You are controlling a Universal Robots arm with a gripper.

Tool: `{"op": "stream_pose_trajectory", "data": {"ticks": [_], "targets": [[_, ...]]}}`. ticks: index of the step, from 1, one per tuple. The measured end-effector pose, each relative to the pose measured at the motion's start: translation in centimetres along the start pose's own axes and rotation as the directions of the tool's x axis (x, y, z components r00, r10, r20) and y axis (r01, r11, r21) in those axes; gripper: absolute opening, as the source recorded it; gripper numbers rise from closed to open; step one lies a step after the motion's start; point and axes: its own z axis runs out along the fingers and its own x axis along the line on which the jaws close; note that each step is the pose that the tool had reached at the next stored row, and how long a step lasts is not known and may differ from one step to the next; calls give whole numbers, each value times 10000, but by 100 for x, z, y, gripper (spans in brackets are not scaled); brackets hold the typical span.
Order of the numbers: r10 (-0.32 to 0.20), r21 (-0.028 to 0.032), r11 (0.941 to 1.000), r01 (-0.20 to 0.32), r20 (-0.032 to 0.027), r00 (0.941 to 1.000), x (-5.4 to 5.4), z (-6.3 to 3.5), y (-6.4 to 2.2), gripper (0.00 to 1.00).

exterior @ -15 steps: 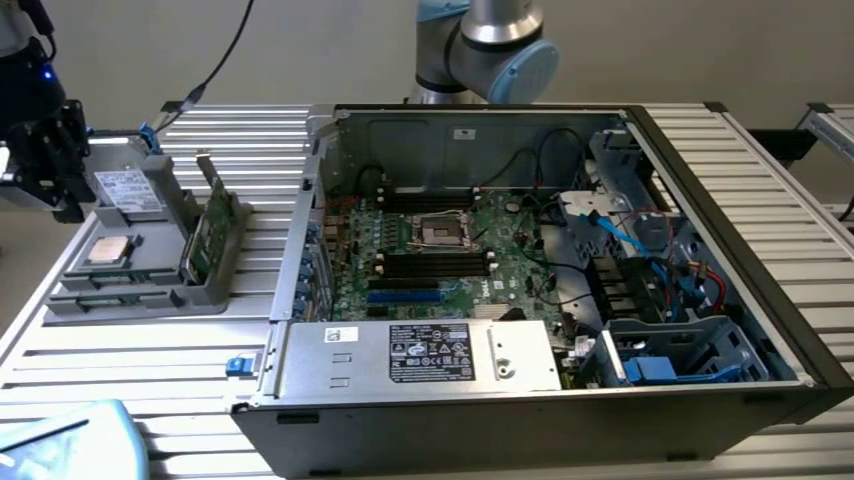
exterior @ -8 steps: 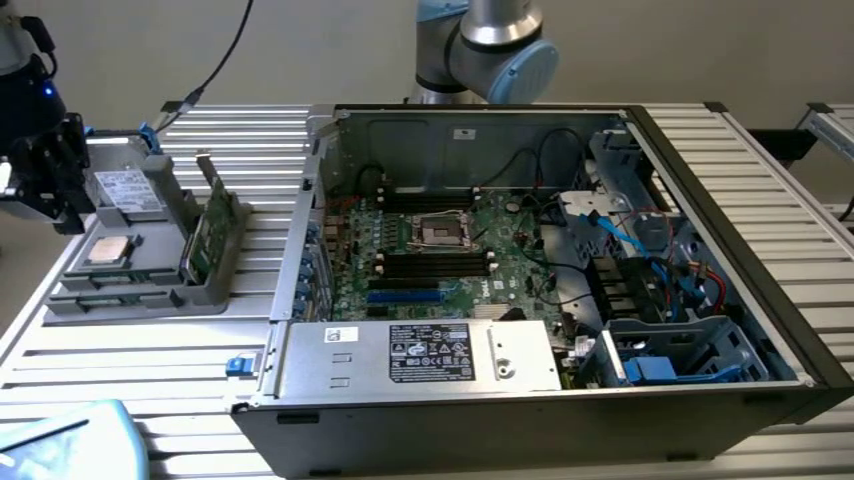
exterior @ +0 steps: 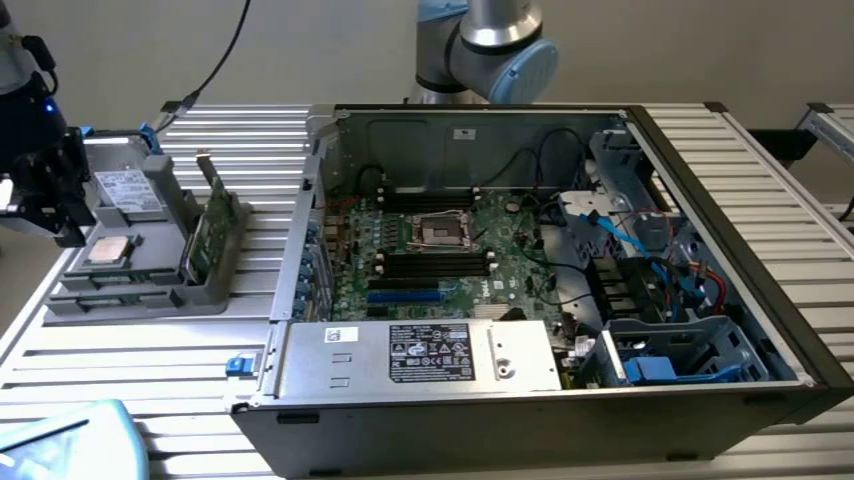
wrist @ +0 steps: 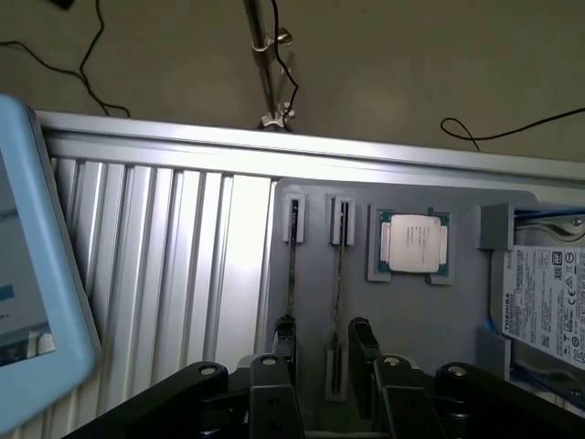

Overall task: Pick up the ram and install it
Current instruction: 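Pick up the ram and move it above insertion slot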

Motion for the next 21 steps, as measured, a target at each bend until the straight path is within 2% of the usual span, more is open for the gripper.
{"op": "stream_pose_trajectory", "data": {"ticks": [6,13,15,19,21], "targets": [[-160,4,9999,160,-18,9999,35,99,-8,37],[-788,-2,9969,788,-93,9968,41,205,-21,37],[-822,-1,9966,822,-97,9966,41,231,-24,37],[-820,37,9966,821,-109,9966,41,282,-30,37],[-812,81,9967,814,-124,9966,41,305,-32,37]]}}
